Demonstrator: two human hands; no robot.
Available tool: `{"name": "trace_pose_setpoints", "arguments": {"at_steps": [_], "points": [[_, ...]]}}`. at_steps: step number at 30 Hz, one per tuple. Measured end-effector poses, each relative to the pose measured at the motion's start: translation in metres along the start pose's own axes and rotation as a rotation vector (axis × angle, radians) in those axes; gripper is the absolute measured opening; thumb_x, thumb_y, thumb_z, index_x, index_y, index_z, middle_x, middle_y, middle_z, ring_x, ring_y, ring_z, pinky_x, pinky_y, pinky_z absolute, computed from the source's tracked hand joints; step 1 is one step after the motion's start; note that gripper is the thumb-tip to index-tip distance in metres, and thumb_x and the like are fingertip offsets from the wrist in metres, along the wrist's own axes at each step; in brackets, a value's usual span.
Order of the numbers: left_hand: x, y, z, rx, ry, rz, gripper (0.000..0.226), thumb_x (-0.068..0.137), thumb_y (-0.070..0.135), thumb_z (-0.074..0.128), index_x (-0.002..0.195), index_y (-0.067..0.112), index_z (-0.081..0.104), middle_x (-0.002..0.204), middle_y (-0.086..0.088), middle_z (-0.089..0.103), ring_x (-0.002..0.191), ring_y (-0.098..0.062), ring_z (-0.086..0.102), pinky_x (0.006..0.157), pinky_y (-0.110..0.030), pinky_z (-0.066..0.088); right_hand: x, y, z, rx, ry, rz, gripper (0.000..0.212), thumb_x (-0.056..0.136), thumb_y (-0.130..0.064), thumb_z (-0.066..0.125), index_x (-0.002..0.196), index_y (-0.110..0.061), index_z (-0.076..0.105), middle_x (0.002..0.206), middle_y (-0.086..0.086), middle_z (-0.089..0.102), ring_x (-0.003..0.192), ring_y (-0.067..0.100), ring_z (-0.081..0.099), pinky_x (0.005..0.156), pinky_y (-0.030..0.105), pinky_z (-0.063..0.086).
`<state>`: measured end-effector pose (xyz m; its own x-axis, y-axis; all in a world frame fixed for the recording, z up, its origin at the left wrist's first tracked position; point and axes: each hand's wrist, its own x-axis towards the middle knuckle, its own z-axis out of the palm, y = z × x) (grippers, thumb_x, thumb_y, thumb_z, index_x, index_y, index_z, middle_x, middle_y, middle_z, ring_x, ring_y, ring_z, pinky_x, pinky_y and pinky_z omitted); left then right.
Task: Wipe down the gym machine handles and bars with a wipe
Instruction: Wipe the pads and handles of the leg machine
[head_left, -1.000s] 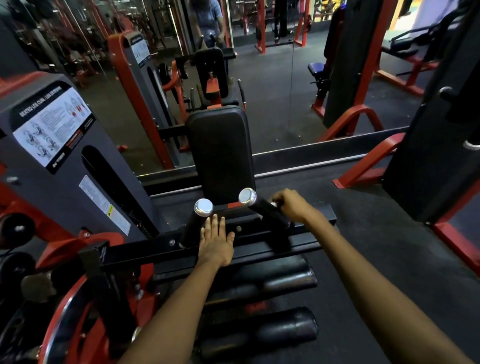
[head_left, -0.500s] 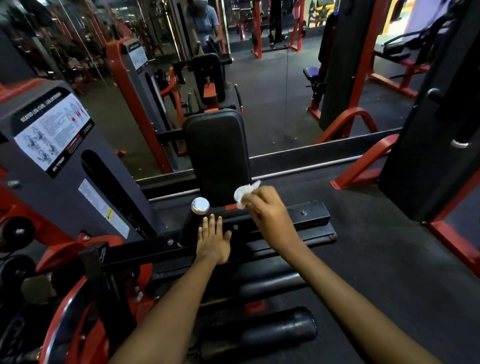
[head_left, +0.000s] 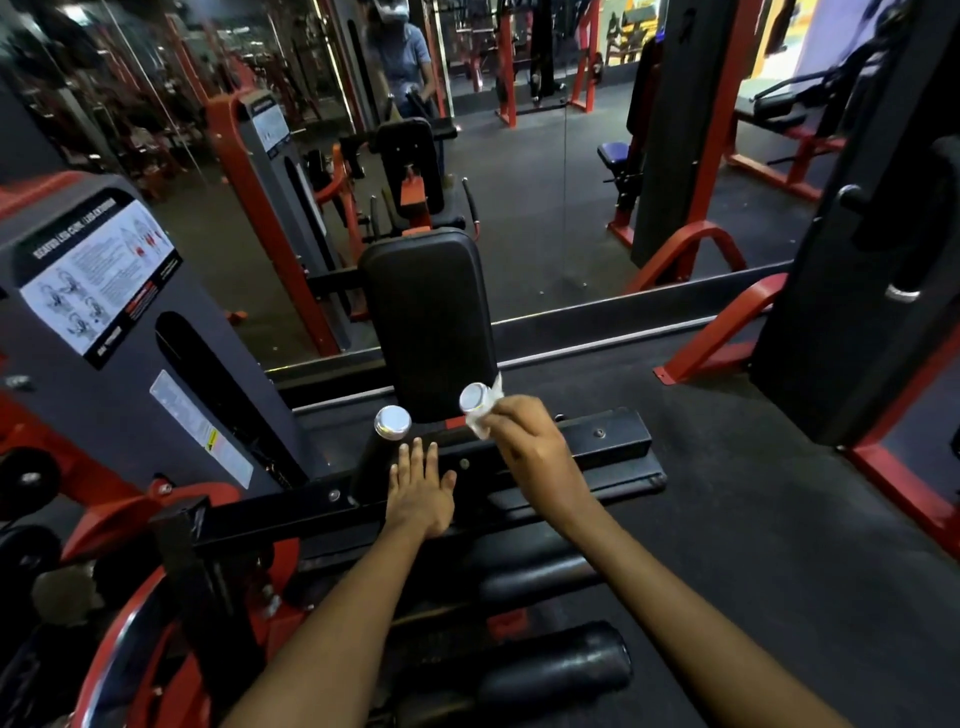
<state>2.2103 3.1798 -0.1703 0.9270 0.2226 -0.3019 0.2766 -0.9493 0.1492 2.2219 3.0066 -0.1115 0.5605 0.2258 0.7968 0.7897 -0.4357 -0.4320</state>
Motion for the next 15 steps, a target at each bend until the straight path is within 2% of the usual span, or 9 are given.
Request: {"name": "trace_pose_setpoints", "arguments": {"at_steps": [1,3,6,8,10,11,12,13,15], "points": [[0.001,0.000,0.000,0.000,-0.001,-0.001,0.059,0.106,0.038,0.013,0.154,0.013,-0.008,0.160,-0.006,-0.020,0.146,-0.023,-0.022,0.118,-0.040,-0.010,-0.004,0.005,0.003,-0.009,-0.023,-0.041,0.013,0.086,0.001,0.060,0.097,0.000,0.067,0.103,0.008,0.056,0.099,0.019,0.053,0.090,0.020,0.042],[0.002,-0.001,0.000,0.006,0.000,0.000,0.059,0.106,0.038,0.014,0.154,0.013,-0.009,0.160,-0.006,-0.021,0.146,-0.023,-0.023,0.118,-0.040,-0.010,-0.023,0.026,0.003,-0.020,-0.040,0.035,0.014,0.089,-0.006,0.057,0.098,-0.001,0.068,0.101,0.007,0.057,0.097,0.017,0.054,0.091,0.016,0.041],[0.002,-0.001,0.001,0.010,-0.007,0.002,0.059,0.106,0.038,0.013,0.153,0.012,-0.010,0.160,-0.006,-0.022,0.146,-0.024,-0.023,0.119,-0.040,-0.010,-0.056,0.058,-0.009,-0.078,-0.087,0.362,0.017,0.081,0.002,0.056,0.093,-0.001,0.069,0.097,0.010,0.061,0.090,0.027,0.061,0.085,0.013,0.039],[0.002,-0.001,0.001,0.020,-0.004,-0.004,0.059,0.106,0.038,0.013,0.153,0.012,-0.011,0.160,-0.006,-0.023,0.146,-0.024,-0.023,0.119,-0.040,-0.010,-0.059,0.066,-0.016,-0.098,-0.074,0.561,0.024,0.076,0.012,0.058,0.090,-0.003,0.070,0.091,0.008,0.060,0.084,0.030,0.061,0.078,0.019,0.042],[0.004,0.000,0.001,0.033,-0.001,-0.004,0.059,0.106,0.038,0.013,0.153,0.012,-0.010,0.160,-0.007,-0.022,0.146,-0.024,-0.023,0.119,-0.040,-0.010,-0.027,0.060,-0.017,0.005,0.031,0.644,0.020,0.082,0.007,0.059,0.094,-0.005,0.070,0.090,0.008,0.062,0.084,0.023,0.062,0.076,0.024,0.046],[0.004,0.000,0.001,0.035,-0.004,-0.002,0.059,0.106,0.038,0.013,0.153,0.012,-0.010,0.160,-0.007,-0.022,0.146,-0.024,-0.023,0.119,-0.040,-0.009,-0.002,0.052,-0.017,0.118,0.059,0.635,0.018,0.085,0.004,0.059,0.097,-0.005,0.069,0.092,0.010,0.064,0.083,0.015,0.062,0.076,0.021,0.047],[0.004,0.000,0.001,0.036,-0.007,-0.001,0.059,0.106,0.038,0.014,0.154,0.012,-0.010,0.160,-0.007,-0.022,0.146,-0.024,-0.022,0.118,-0.040,-0.010,0.024,0.043,-0.017,0.272,0.005,0.626,0.019,0.086,0.004,0.058,0.099,-0.004,0.069,0.096,0.011,0.065,0.082,0.005,0.062,0.077,0.016,0.047],[0.003,0.000,0.001,0.035,-0.009,-0.001,0.059,0.106,0.038,0.014,0.154,0.012,-0.010,0.160,-0.007,-0.021,0.146,-0.024,-0.022,0.118,-0.040,-0.010,0.048,0.034,-0.017,0.431,-0.127,0.614,0.021,0.086,0.006,0.057,0.101,-0.004,0.069,0.098,0.011,0.066,0.079,-0.003,0.061,0.078,0.013,0.047],[0.003,0.000,0.000,0.032,-0.010,-0.001,0.059,0.106,0.038,0.013,0.153,0.011,-0.010,0.160,-0.007,-0.022,0.146,-0.024,-0.023,0.118,-0.040,-0.010,0.079,0.028,-0.012,0.526,-0.481,0.535,0.024,0.085,0.010,0.056,0.102,-0.001,0.068,0.097,0.006,0.066,0.077,-0.010,0.059,0.081,0.012,0.046]]}}
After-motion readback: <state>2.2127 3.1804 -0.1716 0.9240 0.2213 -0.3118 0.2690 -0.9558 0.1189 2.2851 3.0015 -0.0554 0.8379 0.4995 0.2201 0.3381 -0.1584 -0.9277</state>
